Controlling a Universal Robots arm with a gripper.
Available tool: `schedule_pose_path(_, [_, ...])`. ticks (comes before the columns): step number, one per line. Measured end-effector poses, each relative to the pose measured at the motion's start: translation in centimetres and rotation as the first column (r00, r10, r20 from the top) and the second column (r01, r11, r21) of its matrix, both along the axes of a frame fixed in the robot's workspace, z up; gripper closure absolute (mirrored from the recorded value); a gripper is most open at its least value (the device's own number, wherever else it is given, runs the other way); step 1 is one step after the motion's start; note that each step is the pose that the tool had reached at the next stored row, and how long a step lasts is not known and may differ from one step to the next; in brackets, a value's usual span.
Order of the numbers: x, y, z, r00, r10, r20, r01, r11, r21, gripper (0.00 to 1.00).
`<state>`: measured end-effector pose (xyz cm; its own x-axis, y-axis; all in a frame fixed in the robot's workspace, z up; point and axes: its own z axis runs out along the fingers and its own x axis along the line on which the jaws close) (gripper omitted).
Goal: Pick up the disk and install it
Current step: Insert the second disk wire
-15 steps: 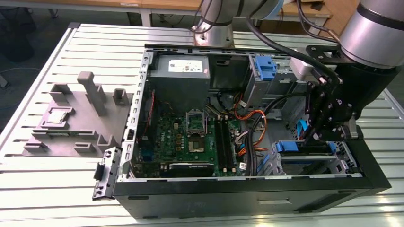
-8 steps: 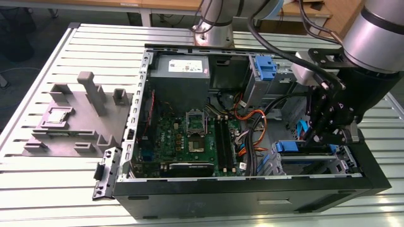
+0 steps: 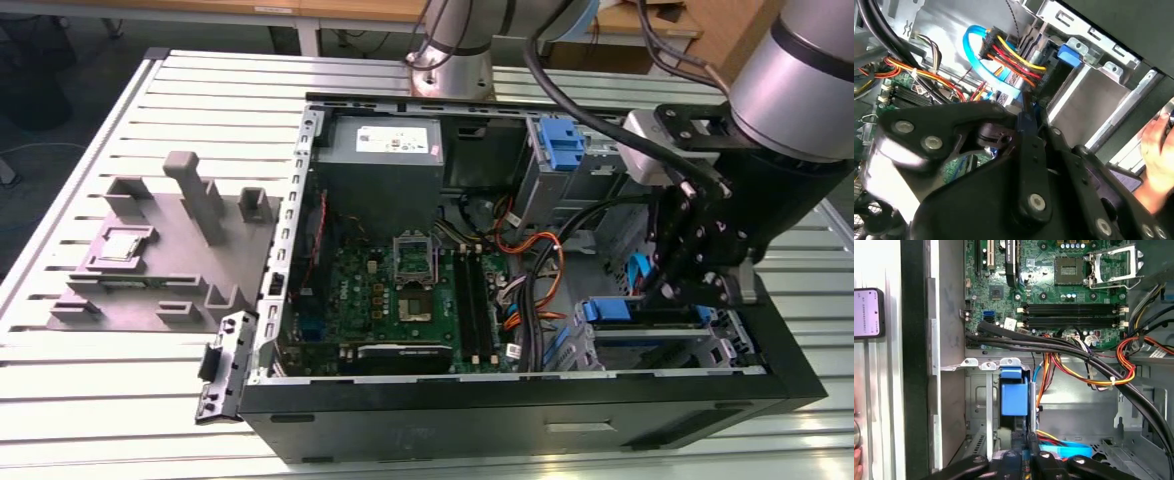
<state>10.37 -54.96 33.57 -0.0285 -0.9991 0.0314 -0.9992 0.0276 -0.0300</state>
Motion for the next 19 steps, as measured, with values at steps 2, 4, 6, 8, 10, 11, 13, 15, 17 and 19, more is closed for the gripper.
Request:
schedule_pose_path(2, [0.00, -0.01, 0.03, 1.0000, 0.000, -0.0001, 0.000, 1.0000, 0.0001, 0.84])
schedule_pose_path(4, [0.00, -0.02, 0.05, 1.0000, 0.000, -0.0002, 0.000, 1.0000, -0.0003, 0.84])
schedule_pose_path(6, [-0.01, -0.04, 0.07, 1.0000, 0.000, -0.0002, 0.000, 1.0000, -0.0006, 0.84])
schedule_pose_path(8, [-0.01, -0.12, 0.01, 1.0000, 0.000, -0.0002, 0.000, 1.0000, -0.0004, 0.84])
schedule_pose_path(10, [-0.01, -0.16, -0.06, 1.0000, 0.000, -0.0002, 0.000, 1.0000, -0.0004, 0.84])
schedule_pose_path(11, [-0.01, -0.17, -0.08, 1.0000, 0.000, -0.0002, 0.000, 1.0000, -0.0004, 0.84])
schedule_pose_path(13, [-0.01, -0.18, -0.12, 1.0000, 0.000, -0.0002, 0.000, 1.0000, -0.0004, 0.84])
schedule_pose_path(15, [-0.01, -0.19, -0.18, 1.0000, 0.000, -0.0001, 0.000, 1.0000, -0.0003, 0.84])
schedule_pose_path(17, [-0.01, -0.20, -0.28, 1.0000, 0.000, -0.0002, 0.000, 1.0000, -0.0001, 0.84])
schedule_pose_path(19, [-0.01, -0.22, -0.37, 1.0000, 0.000, -0.0002, 0.000, 1.0000, -0.0004, 0.84])
